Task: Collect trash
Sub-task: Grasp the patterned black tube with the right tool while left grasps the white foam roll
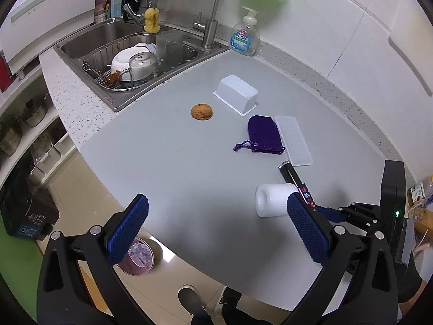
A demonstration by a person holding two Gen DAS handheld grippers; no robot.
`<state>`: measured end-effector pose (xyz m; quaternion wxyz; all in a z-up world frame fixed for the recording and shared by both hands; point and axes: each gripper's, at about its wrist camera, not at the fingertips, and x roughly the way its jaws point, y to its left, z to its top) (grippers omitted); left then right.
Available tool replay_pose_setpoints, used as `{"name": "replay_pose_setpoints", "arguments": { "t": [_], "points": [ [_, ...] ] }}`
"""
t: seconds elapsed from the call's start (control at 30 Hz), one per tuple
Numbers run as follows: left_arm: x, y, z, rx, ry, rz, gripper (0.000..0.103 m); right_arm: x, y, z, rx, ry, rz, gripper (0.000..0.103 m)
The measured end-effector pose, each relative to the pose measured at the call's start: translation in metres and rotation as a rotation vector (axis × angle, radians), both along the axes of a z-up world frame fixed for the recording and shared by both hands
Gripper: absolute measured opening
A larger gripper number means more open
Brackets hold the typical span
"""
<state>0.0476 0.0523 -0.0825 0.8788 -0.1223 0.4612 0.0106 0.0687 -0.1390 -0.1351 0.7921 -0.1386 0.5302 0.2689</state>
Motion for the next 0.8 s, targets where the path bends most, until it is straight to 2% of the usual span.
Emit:
{"name": "replay_pose_setpoints", "arguments": {
  "t": [0.23,0.57,0.8],
  "points": [
    [0.008,-0.015,-0.003,-0.008,0.009,-0.036,0.1,0.002,-0.011,0.012,0.028,-0.015,-0.017,0.022],
    [0.027,-0.054,-0.013,-0.001,0.032,-0.096,0.1,0.015,-0.049,0.034,0.037,-0.062,-0.085,0.022],
    [0.04,-0.076,-0.03,0.015,0.072,-0.11,0.1,0.026,-0.078,0.035,0.034,-0.07,-0.132,0.022]
  ]
}}
